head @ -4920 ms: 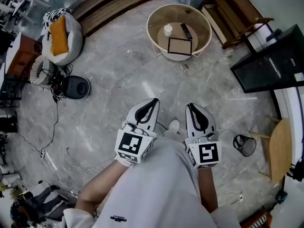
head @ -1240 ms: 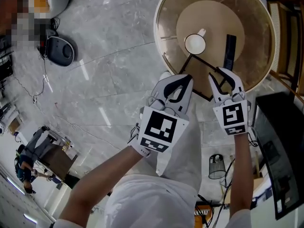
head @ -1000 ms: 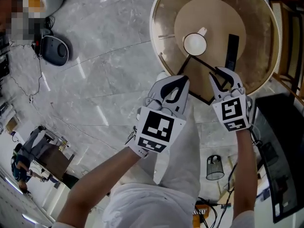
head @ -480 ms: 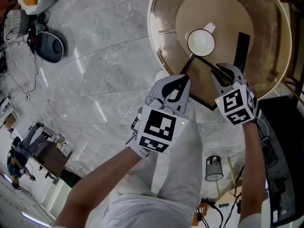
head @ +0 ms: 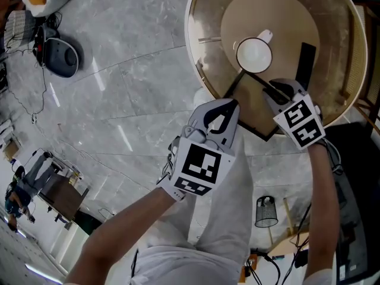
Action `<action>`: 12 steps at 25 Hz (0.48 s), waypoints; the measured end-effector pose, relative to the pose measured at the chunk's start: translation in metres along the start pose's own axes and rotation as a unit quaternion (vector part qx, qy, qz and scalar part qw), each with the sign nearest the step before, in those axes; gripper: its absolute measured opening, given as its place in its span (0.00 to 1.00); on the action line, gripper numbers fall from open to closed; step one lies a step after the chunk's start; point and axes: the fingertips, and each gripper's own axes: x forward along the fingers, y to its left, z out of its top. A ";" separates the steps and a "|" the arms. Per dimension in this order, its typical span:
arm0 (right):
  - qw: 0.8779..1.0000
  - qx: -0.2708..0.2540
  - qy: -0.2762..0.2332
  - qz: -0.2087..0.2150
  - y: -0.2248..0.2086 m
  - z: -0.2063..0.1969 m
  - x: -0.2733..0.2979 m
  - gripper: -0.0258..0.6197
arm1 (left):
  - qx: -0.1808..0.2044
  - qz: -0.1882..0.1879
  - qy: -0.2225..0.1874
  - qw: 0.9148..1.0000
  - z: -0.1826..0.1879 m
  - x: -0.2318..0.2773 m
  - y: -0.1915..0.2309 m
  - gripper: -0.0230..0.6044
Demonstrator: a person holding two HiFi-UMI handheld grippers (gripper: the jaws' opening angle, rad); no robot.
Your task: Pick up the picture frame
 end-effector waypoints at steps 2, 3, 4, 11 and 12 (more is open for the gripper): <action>1.000 0.012 -0.005 0.010 -0.001 0.000 -0.001 0.18 | 0.001 -0.001 -0.001 1.000 0.000 -0.001 -0.003 0.04; 1.000 0.012 -0.005 0.012 -0.001 0.000 -0.001 0.18 | 0.002 -0.001 -0.001 1.000 0.000 -0.001 -0.004 0.04; 1.000 0.011 -0.004 0.010 -0.001 0.000 0.000 0.17 | 0.003 -0.001 -0.002 1.000 0.000 -0.002 -0.004 0.04; 1.000 -0.011 0.012 0.000 0.006 0.004 0.000 0.10 | 0.006 -0.002 -0.002 1.000 0.002 -0.011 -0.007 0.04; 1.000 -0.019 0.013 -0.004 0.008 0.004 -0.001 0.10 | 0.006 -0.001 -0.003 1.000 0.002 -0.013 -0.007 0.04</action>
